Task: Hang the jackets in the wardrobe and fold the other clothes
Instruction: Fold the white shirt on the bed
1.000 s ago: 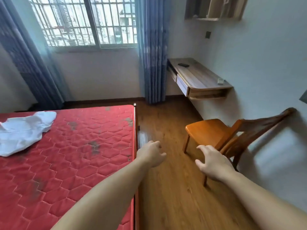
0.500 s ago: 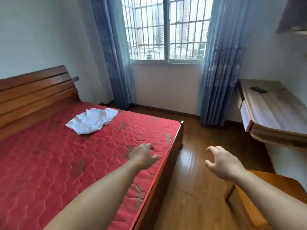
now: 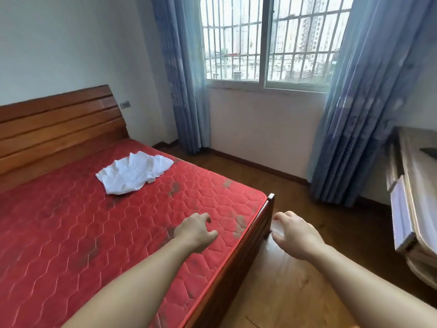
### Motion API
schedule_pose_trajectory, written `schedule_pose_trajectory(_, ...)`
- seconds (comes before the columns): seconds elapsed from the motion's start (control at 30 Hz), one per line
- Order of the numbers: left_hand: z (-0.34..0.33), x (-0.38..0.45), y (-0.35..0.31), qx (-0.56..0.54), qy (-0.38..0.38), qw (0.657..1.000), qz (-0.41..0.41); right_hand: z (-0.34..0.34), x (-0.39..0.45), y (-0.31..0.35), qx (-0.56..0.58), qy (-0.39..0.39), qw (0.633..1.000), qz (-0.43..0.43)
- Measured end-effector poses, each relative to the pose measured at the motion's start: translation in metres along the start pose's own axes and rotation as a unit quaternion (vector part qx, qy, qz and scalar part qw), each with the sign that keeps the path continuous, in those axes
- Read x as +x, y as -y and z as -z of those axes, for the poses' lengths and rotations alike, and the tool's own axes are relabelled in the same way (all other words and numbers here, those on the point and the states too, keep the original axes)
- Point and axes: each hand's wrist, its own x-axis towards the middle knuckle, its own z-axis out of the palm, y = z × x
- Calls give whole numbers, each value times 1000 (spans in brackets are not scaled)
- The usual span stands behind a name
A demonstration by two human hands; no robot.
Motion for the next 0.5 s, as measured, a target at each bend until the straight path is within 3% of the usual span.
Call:
schedule_pose_trajectory(0.3,11,166,-109,5,-35,998,45,38,201,-128,33,10,999,-4)
schedule_pose_trajectory(0.5,27,255,-143,-4,-43,992,118,69,344,-148,4,22,995,93)
